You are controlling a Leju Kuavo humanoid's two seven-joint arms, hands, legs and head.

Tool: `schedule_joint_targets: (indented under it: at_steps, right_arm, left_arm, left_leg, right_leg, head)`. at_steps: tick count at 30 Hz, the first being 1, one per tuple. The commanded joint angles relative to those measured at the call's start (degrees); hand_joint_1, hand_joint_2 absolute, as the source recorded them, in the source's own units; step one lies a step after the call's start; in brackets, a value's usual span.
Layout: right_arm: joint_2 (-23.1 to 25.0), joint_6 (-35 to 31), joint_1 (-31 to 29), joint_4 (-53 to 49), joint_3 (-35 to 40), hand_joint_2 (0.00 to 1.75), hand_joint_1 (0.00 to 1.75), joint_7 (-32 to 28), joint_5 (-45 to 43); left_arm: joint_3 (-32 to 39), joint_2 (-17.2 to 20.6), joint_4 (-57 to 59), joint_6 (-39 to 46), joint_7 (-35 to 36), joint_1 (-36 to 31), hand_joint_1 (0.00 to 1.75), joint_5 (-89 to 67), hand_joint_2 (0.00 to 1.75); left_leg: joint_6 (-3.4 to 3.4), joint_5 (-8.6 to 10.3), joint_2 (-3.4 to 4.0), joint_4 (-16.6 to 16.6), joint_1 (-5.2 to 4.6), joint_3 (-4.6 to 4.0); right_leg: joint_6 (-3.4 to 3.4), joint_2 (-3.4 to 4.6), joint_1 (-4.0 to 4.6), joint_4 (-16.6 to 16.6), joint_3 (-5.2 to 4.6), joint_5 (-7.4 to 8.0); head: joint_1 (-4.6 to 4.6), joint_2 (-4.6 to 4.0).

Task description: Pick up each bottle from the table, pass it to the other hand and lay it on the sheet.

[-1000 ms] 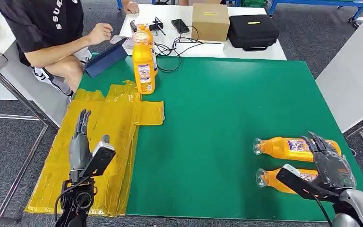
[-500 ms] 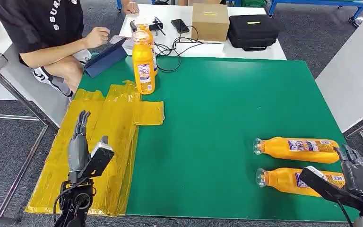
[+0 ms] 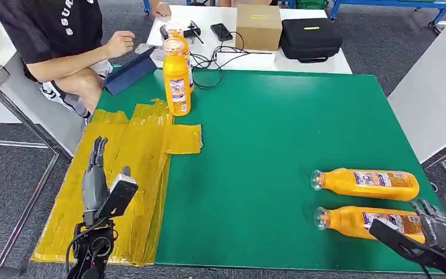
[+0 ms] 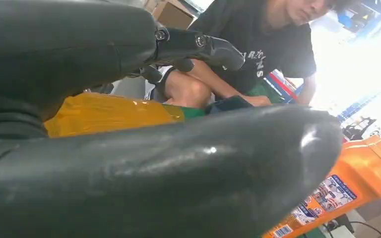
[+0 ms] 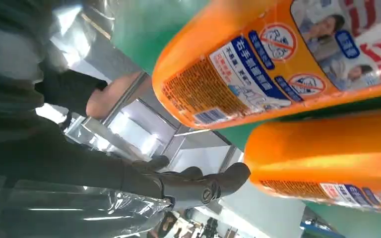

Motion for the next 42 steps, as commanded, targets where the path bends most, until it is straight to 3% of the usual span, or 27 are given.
schedule_joint_targets:
  at_steps: [1,7,13,16,17,20,21,27,34,36,37,38,39,40,42]
  right_arm:
    - [0.9,0.9,-1.3,3.1,-0.6,1.75,0.00,-0.1,0.3]
    - [1.7,1.0,-2.4,4.8,0.5,1.75,0.00,0.4,1.2]
    - [1.9,-1.3,-4.6,8.7,2.5,1.75,0.00,1.2,2.6]
    - [2.1,-3.4,-7.0,13.2,5.4,1.75,0.00,0.6,2.8]
    - [2.1,-4.1,-7.6,14.1,6.3,1.75,0.00,0.7,2.7]
    - [3.2,-4.7,-8.8,15.5,8.4,1.75,0.00,1.5,2.9]
    - [3.2,-5.0,-9.2,16.2,9.0,1.75,0.00,1.9,3.2]
    - [2.9,-5.0,-8.5,17.6,10.5,1.75,0.00,1.7,2.9]
    - [1.9,-4.8,-8.1,17.8,12.2,1.75,0.02,1.7,2.1]
    - [1.4,-4.8,-8.1,18.5,13.4,1.75,0.26,1.8,1.2]
    - [1.2,-4.8,-8.4,18.9,14.2,1.75,0.58,2.0,0.8]
    - [1.2,-4.8,-8.4,19.0,14.5,1.75,1.15,2.0,0.6]
    - [1.1,-4.7,-8.4,19.0,14.8,1.75,1.45,2.0,0.2]
    - [1.0,-4.5,-8.2,18.8,15.0,1.75,1.62,2.1,0.0]
    - [0.6,-3.9,-7.6,17.9,15.8,1.75,1.75,2.2,-1.1]
  left_arm:
    - [0.3,0.9,2.4,-0.6,0.5,-1.7,0.00,0.3,0.00]
    - [0.5,0.7,1.9,-0.8,0.7,-1.5,0.00,0.2,0.00]
    - [0.5,0.6,1.1,-1.0,1.4,-0.5,0.00,-0.3,0.00]
    - [0.8,0.4,1.2,-1.0,1.5,-0.5,0.00,-1.1,0.00]
    - [0.9,0.3,1.3,-1.1,1.5,-0.7,0.00,-1.3,0.00]
    - [0.8,0.0,1.5,-0.8,1.8,-0.6,0.00,-2.0,0.00]
    - [0.7,-0.1,1.6,-0.8,1.9,-0.7,0.00,-2.2,0.00]
    - [0.5,-0.1,1.8,-1.1,2.1,-0.6,0.00,-2.5,0.00]
    - [0.7,-0.1,1.7,-1.1,2.1,-0.5,0.00,-2.5,0.00]
    - [1.0,-0.1,1.7,-1.0,2.0,-0.4,0.00,-2.5,0.00]
    - [1.1,-0.1,1.7,-1.0,2.0,-0.5,0.00,-2.4,0.00]
    - [1.2,0.0,1.7,-1.0,1.9,-0.6,0.00,-2.4,0.00]
    - [1.2,0.0,1.7,-1.1,1.9,-0.6,0.00,-2.5,0.00]
    - [1.2,0.0,1.7,-1.1,1.9,-0.7,0.00,-2.5,0.00]
    - [1.4,0.2,1.8,-1.1,1.9,-0.9,0.00,-2.5,0.00]
  left_leg:
    - [-0.09,-0.05,0.03,-0.1,0.03,0.18]
    - [-0.16,-0.17,0.12,-0.2,0.04,0.55]
    - [-0.10,-0.08,0.16,-0.1,0.06,0.24]
    - [-0.15,-0.15,0.30,-0.2,0.08,0.55]
    - [-0.08,-0.06,0.17,-0.1,0.10,0.17]
    - [-0.10,-0.07,0.22,-0.1,0.10,0.25]
    - [-0.16,-0.14,0.34,-0.2,0.09,0.55]
    - [-0.08,-0.06,0.11,-0.1,0.07,0.23]
    - [-0.13,-0.12,0.20,-0.1,0.07,0.44]
    - [-0.06,-0.06,0.13,-0.1,0.08,0.20]
    - [-0.12,-0.13,0.20,-0.1,0.08,0.47]
    - [-0.08,-0.10,0.18,-0.1,0.08,0.33]
    - [-0.13,-0.15,0.25,-0.2,0.08,0.56]
    - [-0.10,-0.12,0.21,-0.1,0.08,0.43]
    - [-0.10,-0.12,0.19,-0.1,0.08,0.50]
  right_leg:
    - [-0.03,-0.02,0.03,-0.1,0.20,-0.04]
    - [-0.06,0.01,0.05,-0.2,0.56,-0.13]
    - [-0.04,0.10,0.07,-0.2,0.25,-0.01]
    - [-0.05,0.20,0.10,-0.3,0.54,-0.03]
    - [-0.03,0.12,0.10,-0.2,0.21,0.03]
    - [-0.04,0.16,0.11,-0.2,0.27,0.03]
    - [-0.07,0.24,0.10,-0.3,0.54,-0.01]
    - [-0.04,0.06,0.08,-0.1,0.26,-0.02]
    - [-0.04,0.08,0.09,-0.2,0.45,-0.05]
    - [-0.03,0.04,0.09,-0.1,0.22,0.00]
    - [-0.04,0.07,0.10,-0.2,0.48,-0.05]
    - [-0.03,0.07,0.09,-0.2,0.33,-0.02]
    - [-0.05,0.11,0.09,-0.2,0.54,-0.04]
    - [-0.04,0.10,0.09,-0.2,0.43,-0.02]
    - [-0.04,0.08,0.09,-0.2,0.48,-0.02]
  head:
    - [0.00,0.00]
    - [-0.02,0.00]
    - [-0.02,0.00]
    - [-0.02,0.00]
    - [-0.02,0.00]
    - [0.00,0.00]
    - [0.00,0.00]
    - [-0.02,0.00]
    - [0.00,0.00]
    - [0.00,0.00]
    - [0.00,0.00]
    - [0.00,0.00]
    - [0.00,0.00]
    - [-0.02,0.00]
    - [-0.02,0.00]
